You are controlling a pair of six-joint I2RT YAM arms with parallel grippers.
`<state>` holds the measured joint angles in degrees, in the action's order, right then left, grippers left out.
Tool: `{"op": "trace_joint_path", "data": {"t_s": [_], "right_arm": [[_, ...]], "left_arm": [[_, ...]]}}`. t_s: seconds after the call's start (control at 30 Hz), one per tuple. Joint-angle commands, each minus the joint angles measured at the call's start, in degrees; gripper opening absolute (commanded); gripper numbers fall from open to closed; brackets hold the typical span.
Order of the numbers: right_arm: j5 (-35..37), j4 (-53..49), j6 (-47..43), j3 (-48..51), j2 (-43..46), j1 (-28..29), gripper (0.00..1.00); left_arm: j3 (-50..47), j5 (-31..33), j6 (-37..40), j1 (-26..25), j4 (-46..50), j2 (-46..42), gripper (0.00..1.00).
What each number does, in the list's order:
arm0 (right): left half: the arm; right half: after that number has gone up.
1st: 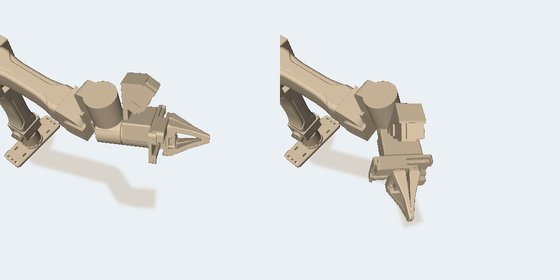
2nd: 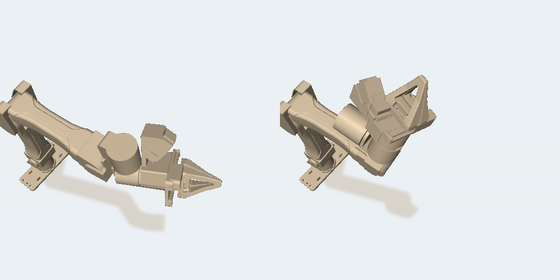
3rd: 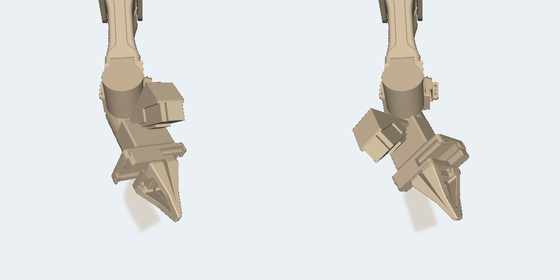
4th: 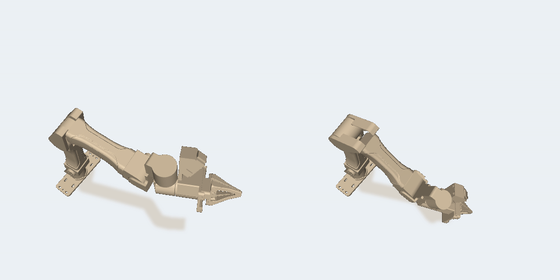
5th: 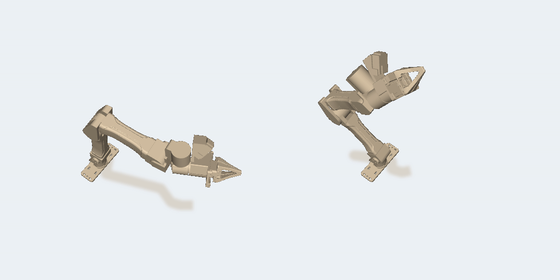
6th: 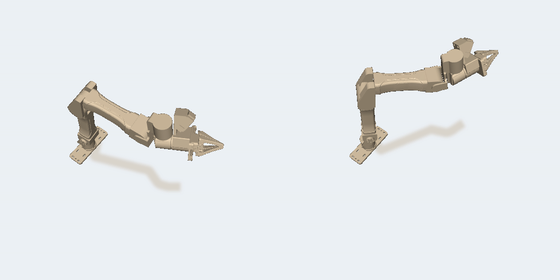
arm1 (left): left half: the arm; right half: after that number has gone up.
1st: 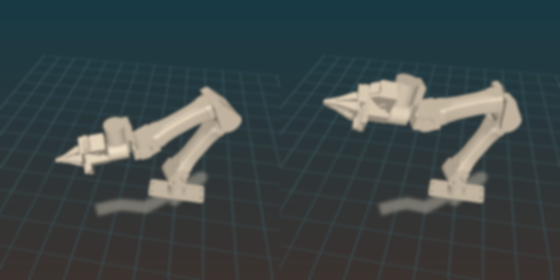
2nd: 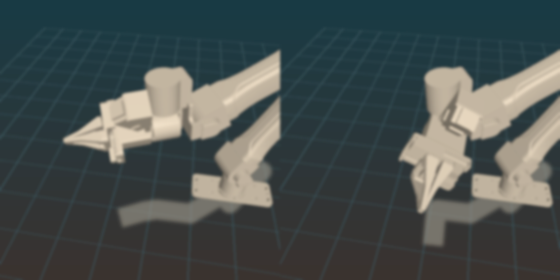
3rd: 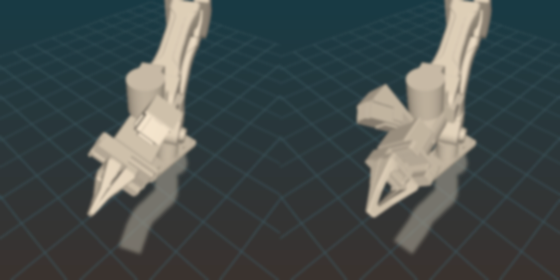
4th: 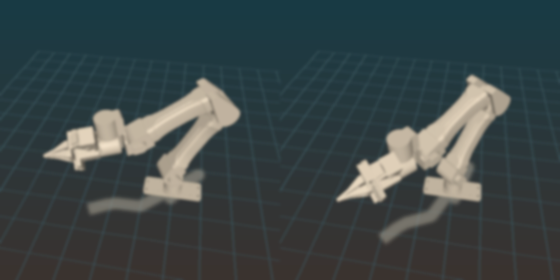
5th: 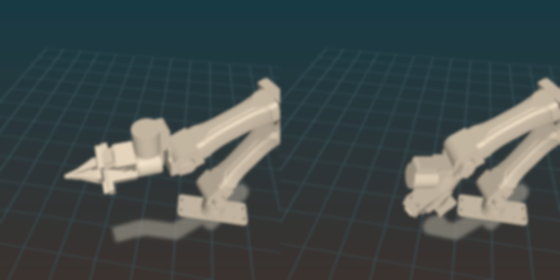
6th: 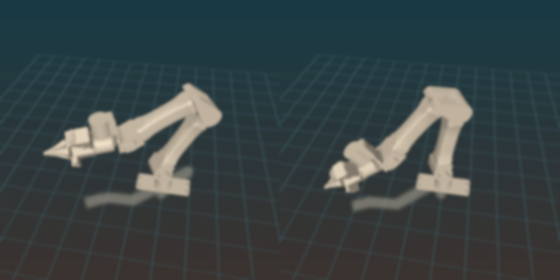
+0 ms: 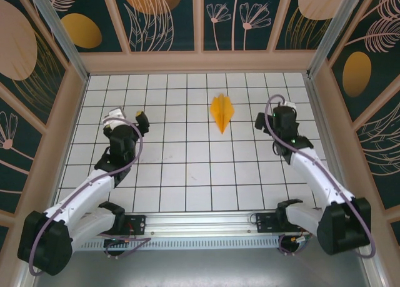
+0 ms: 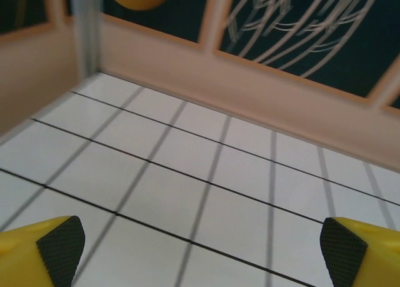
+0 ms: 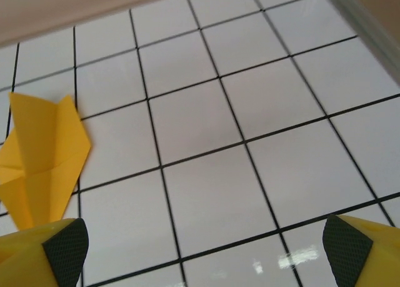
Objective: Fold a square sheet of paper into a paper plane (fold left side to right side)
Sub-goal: Reset both arms
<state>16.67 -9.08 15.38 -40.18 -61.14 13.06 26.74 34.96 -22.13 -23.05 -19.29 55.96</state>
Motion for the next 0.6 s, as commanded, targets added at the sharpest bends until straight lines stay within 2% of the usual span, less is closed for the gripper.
{"op": "trace_joint_path", "data": {"t_s": [0.0, 0.2, 0.3, 0.5, 0.57], "right_arm": [[2.60, 17.65, -3.76, 7.10, 3.24, -2.85, 0.99], [-0.01, 37.05, -10.53, 18.15, -1.91, -7.49, 0.99], [-4.13, 45.68, -9.81, 20.84, -7.10, -10.96, 0.99], [-8.82, 61.11, -11.62, 24.27, -15.55, -12.53, 0.99], [-10.29, 63.34, -12.99, 24.03, -17.07, -12.40, 0.99]], "left_arm": [[-4.00, 11.06, 11.62, 0.85, -12.78, 0.35, 0.98], [-9.69, 10.70, 18.22, 4.50, -23.98, 6.43, 0.98], [-14.69, 9.01, 21.78, 5.36, -37.35, 11.09, 0.98], [-17.85, 0.86, 23.48, 7.83, -51.86, 20.14, 0.99], [-17.92, -2.86, 23.68, 8.98, -54.36, 21.45, 0.99]]}}
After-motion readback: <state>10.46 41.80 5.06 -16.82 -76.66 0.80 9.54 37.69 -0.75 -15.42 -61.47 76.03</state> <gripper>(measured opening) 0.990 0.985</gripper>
